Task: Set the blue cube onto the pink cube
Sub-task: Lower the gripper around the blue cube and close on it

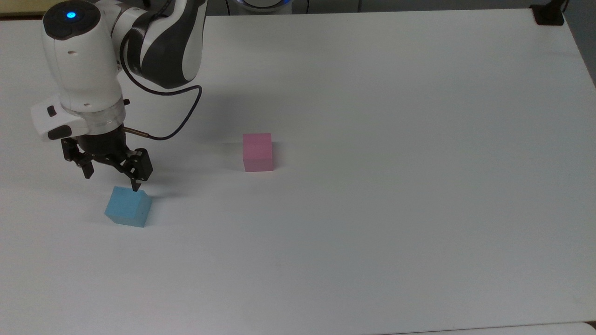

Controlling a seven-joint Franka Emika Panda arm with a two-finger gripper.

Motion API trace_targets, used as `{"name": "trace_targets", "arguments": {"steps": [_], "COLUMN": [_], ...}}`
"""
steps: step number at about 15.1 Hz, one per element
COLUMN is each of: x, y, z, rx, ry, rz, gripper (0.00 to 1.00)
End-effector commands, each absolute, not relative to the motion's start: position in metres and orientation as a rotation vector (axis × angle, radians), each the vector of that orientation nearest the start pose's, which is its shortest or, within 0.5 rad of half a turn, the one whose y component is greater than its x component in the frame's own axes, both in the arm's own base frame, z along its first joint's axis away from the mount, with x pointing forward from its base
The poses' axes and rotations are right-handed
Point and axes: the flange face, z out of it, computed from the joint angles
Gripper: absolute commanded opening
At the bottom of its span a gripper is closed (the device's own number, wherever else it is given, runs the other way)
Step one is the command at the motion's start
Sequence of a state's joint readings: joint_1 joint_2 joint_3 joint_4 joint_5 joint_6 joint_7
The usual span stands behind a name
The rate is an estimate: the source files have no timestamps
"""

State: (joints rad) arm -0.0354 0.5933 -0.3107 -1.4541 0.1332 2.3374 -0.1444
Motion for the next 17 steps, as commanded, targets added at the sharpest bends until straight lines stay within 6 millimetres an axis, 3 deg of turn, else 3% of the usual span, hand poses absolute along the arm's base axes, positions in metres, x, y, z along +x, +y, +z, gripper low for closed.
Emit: {"name": "trace_targets", "arguments": {"steps": [1,4,7,8,10,11,13,14,16,17], "x": [0.713,0.722,0.724,0.727,0.728,0.727,0.72,0.704,0.673,0.663], "y": [-0.187,-0.186,-0.184,-0.181,-0.177,-0.178,-0.184,-0.18,-0.145,-0.129], "z": [0.353,0.33,0.325,0.326,0.327,0.329,0.371,0.399,0.459,0.473], "rx": [-3.219,-3.234,-3.236,-3.233,-3.232,-3.232,-3.218,-3.197,-3.141,-3.123], "ry": [0.232,0.228,0.227,0.229,0.222,0.218,0.189,0.168,0.091,0.048], "rz": [-0.409,-0.493,-0.504,-0.556,-0.575,-0.577,-0.642,-0.628,-0.539,-0.483], "gripper": [1.0,1.0,1.0,0.76,0.19,0.05,0.07,0.07,0.08,0.09]}}
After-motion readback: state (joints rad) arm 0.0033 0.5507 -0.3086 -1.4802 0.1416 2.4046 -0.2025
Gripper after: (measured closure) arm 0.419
